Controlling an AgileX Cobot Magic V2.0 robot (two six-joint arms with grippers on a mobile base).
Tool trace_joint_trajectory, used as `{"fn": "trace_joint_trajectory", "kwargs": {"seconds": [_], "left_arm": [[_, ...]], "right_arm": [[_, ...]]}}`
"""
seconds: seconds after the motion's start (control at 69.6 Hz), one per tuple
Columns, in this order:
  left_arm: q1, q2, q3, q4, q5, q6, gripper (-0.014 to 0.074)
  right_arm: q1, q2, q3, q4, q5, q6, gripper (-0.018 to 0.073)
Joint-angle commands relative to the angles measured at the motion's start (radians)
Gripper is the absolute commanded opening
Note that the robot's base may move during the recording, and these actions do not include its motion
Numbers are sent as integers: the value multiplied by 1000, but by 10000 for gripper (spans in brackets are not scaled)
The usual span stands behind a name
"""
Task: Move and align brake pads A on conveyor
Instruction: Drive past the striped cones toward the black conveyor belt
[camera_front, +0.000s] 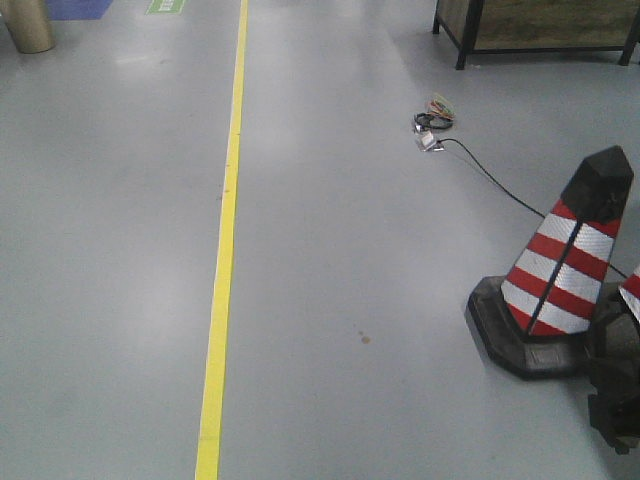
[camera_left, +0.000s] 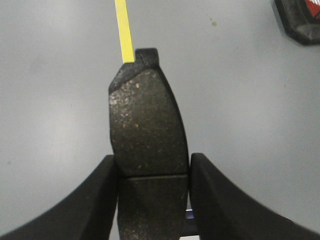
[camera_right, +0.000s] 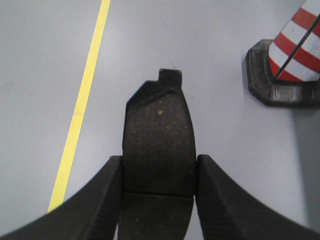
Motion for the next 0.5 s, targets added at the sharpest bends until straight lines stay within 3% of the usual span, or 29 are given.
{"fn": "trace_joint_trajectory", "kwargs": {"seconds": [0.0,0.488], "left_arm": [[-3,-1,-28,-8,-62,2,-6],[-3,-1,-28,-8,-61,2,-6]], "right_arm": [[-5,-4,-30,-3,-77,-10,25],[-5,-4,-30,-3,-77,-10,25]]}}
